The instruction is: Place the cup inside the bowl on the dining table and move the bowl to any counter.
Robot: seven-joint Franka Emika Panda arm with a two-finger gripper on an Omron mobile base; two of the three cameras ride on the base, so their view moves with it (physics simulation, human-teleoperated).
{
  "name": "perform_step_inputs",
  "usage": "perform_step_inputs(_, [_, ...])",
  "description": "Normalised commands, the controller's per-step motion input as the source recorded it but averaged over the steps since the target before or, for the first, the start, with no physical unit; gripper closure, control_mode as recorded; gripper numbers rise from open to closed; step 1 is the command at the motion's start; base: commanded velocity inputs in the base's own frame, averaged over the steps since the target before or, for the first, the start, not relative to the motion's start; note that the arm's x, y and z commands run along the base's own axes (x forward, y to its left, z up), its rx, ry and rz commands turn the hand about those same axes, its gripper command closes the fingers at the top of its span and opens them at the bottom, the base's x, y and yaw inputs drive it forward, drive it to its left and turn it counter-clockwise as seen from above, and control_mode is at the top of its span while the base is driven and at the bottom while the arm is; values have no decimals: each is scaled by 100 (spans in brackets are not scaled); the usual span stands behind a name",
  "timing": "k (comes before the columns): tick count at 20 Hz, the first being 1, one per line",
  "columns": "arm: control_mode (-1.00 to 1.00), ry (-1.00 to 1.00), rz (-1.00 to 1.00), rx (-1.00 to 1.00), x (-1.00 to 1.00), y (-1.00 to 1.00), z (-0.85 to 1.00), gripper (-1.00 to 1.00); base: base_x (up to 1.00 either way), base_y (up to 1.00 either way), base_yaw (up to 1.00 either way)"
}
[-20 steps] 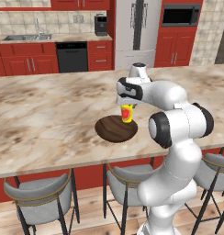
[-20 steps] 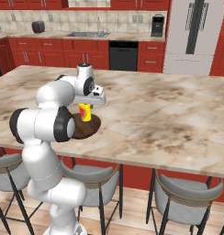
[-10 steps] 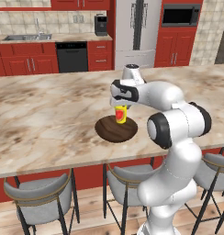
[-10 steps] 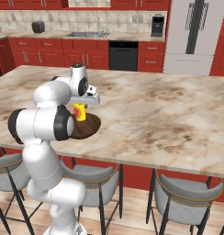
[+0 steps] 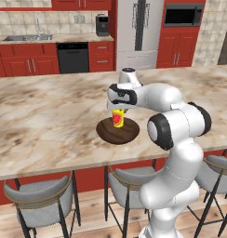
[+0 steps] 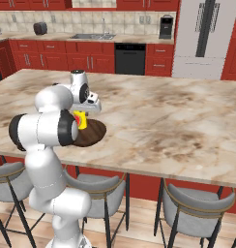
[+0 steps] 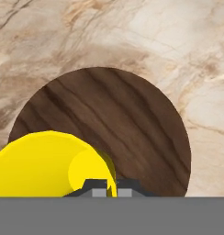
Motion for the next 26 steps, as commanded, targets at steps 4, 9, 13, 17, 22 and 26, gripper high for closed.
perform_step_inputs(4, [-100,0,0,0,0,3,-31,100,0,0,0])
perform_step_inputs(9, [-100,0,0,0,0,3,-22,100,0,0,0])
perform_step_inputs(13, [-100,0,0,0,0,0,-18,100,0,0,0])
perform_step_inputs(17, [-100,0,0,0,0,0,-27,100,0,0,0])
perform_step_inputs(22, [-100,0,0,0,0,0,-23,100,0,0,0])
perform_step_inputs(26, [-100,0,0,0,0,0,-14,100,0,0,0])
